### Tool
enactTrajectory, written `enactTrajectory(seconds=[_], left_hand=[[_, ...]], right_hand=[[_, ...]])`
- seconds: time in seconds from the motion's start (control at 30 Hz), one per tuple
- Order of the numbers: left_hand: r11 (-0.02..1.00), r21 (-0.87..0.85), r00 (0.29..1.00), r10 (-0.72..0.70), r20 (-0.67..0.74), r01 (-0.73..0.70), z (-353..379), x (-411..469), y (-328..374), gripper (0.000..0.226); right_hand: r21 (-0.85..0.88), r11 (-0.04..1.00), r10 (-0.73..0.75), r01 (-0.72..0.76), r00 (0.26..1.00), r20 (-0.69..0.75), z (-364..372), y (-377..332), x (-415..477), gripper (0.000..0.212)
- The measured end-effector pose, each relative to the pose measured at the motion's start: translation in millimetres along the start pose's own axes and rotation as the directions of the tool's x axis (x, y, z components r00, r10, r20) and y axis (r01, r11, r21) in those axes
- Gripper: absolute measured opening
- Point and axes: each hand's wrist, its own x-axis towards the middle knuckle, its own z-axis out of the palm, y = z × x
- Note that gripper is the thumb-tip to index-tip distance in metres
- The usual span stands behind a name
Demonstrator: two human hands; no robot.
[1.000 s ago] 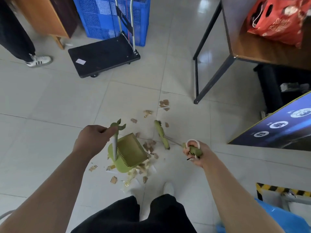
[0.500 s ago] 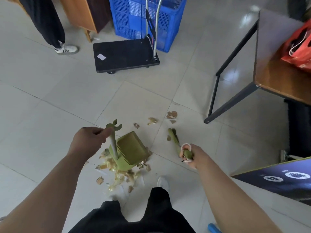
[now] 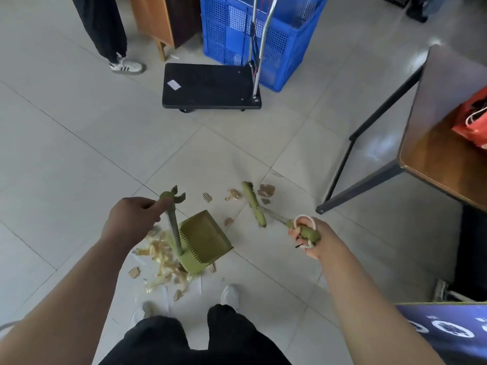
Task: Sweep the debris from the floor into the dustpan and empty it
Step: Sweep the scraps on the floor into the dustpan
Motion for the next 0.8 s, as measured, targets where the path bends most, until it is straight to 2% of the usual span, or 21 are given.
enactTrajectory(seconds=[0.2,0.27,0.37,0.6,0.8], left_hand=[[0.995,-0.065,0.996,-0.073,-0.046,0.070,14.3,-4.8,1.8,0.056],[0.994,-0.069,0.992,-0.094,-0.082,0.088,16.8,-5.5,0.5,0.057],[0.991,-0.073,0.986,-0.118,-0.116,0.110,17.6,-8.0,-2.8,0.050],[0.983,-0.098,0.975,-0.169,-0.146,0.155,11.1,-19.6,-14.7,0.038],[0.976,-0.123,0.965,-0.199,-0.173,0.179,-10.7,-32.6,-33.4,0.041]], right_hand=[[-0.148,0.987,-0.081,0.067,0.992,-0.096,1.1,-47.1,32.2,0.023],[-0.159,0.985,-0.079,0.060,0.990,-0.114,1.5,-58.4,49.7,0.018],[-0.129,0.989,-0.083,0.065,0.987,-0.138,5.0,-65.6,73.2,0.023],[-0.250,0.966,-0.097,0.073,0.992,-0.085,41.3,-35.2,97.1,0.023],[-0.502,0.865,-0.004,-0.014,0.999,-0.035,74.5,-1.3,80.2,0.020]])
